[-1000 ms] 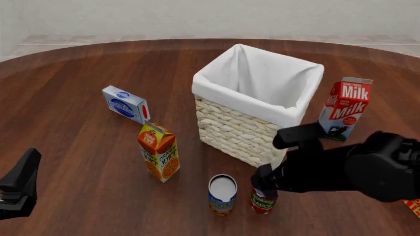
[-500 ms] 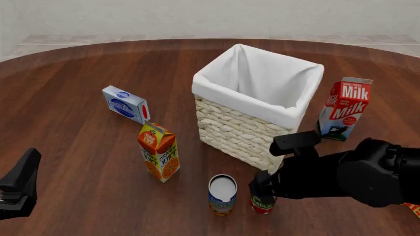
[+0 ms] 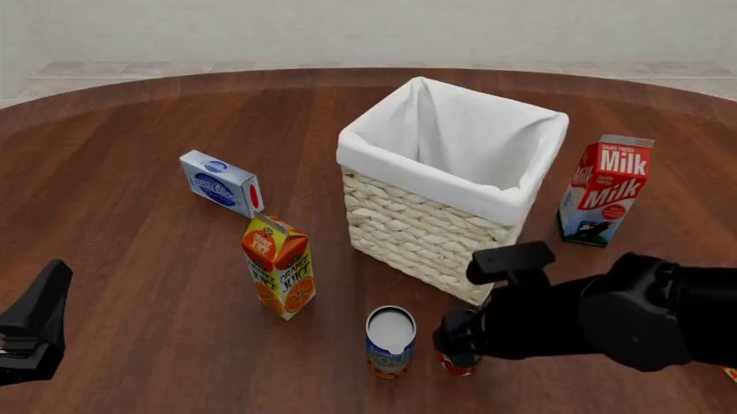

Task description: Pick up the tomato sauce, and put it in the basket.

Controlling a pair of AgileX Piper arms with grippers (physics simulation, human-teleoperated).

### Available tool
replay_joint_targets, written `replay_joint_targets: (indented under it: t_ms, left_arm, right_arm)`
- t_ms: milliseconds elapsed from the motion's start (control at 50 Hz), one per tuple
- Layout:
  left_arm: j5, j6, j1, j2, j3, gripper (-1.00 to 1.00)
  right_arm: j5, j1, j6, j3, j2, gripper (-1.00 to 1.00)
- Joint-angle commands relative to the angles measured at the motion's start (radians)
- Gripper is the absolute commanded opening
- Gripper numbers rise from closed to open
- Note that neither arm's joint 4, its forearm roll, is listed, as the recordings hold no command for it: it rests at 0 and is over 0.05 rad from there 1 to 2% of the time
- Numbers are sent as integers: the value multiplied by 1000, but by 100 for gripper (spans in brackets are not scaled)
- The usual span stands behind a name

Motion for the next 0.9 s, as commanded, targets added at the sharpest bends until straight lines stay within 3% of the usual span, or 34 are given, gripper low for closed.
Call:
replay_joint_targets:
  t_ms: [20, 680, 700, 900]
  left_arm:
    - [0, 0, 0, 0, 0, 100]
    - [0, 0, 0, 0, 0, 100]
    - [0, 0, 0, 0, 0, 100]
    - [0, 0, 0, 0, 0, 100]
  right_arm:
    - [-13, 2, 7, 11, 16, 100]
    - [-59, 8, 8, 25, 72, 100]
    - [-57, 5, 3, 21, 65, -100]
    - [-34, 9, 1, 19, 39, -100]
